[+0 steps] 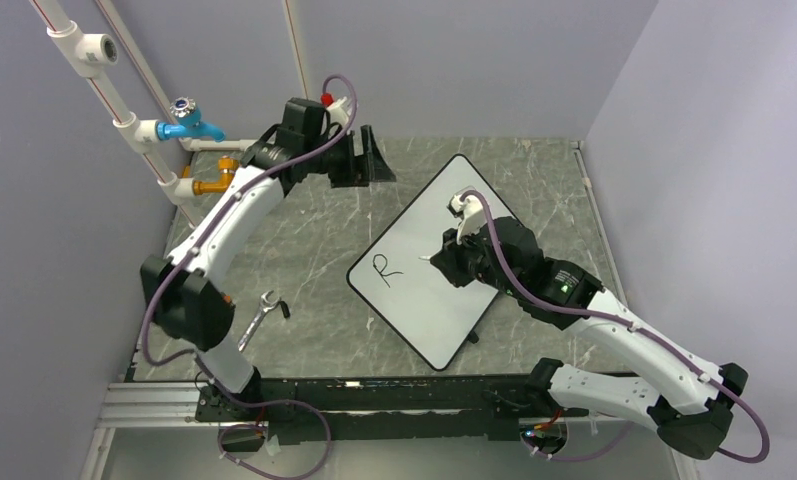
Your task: Write a sentence on the whiteboard
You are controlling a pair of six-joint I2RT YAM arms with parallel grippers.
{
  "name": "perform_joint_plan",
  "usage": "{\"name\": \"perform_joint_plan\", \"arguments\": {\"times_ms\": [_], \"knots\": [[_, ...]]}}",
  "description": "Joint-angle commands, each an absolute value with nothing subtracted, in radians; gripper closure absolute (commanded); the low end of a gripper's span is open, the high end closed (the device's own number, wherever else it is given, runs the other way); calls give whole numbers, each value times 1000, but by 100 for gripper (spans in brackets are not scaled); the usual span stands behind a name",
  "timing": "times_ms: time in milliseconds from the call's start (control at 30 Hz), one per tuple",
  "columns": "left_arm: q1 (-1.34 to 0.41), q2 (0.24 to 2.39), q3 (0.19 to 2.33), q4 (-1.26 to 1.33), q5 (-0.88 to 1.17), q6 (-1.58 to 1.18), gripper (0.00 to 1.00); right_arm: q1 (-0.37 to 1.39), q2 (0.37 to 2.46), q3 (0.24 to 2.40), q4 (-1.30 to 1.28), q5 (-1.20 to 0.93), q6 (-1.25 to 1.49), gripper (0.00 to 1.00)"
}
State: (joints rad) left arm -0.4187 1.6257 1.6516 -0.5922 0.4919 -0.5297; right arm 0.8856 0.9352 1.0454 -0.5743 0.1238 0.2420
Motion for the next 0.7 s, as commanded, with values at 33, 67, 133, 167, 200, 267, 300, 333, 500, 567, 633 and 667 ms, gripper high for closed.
{"name": "perform_joint_plan", "arguments": {"times_ms": [33, 67, 133, 167, 200, 267, 300, 333, 500, 567, 633, 667], "knots": [[-411, 1739, 1927, -684, 567, -476, 15, 881, 949, 1065, -522, 92, 233, 100], [-411, 1726, 1905, -663, 564, -483, 15, 879, 948, 1066, -525, 97, 233, 100], [-410, 1657, 1733, -556, 558, -539, 15, 878, 945, 1068, -528, 102, 232, 100], [-410, 1610, 1633, -486, 555, -568, 14, 876, 947, 1071, -534, 104, 231, 100], [-410, 1566, 1548, -416, 552, -596, 14, 875, 951, 1081, -545, 104, 230, 100], [-410, 1502, 1447, -368, 551, -610, 13, 875, 954, 1095, -561, 101, 224, 100], [-410, 1481, 1435, -385, 543, -601, 13, 873, 952, 1096, -564, 105, 224, 100], [-410, 1466, 1431, -409, 532, -595, 13, 873, 949, 1094, -559, 107, 225, 100], [-423, 1397, 1391, -470, 495, -584, 13, 873, 940, 1083, -543, 107, 233, 100], [-440, 1368, 1366, -474, 478, -578, 13, 871, 934, 1077, -537, 106, 237, 100], [-464, 1340, 1356, -501, 418, -576, 12, 872, 931, 1076, -532, 105, 237, 100], [-480, 1333, 1351, -503, 404, -563, 12, 872, 933, 1084, -537, 105, 234, 100]]}}
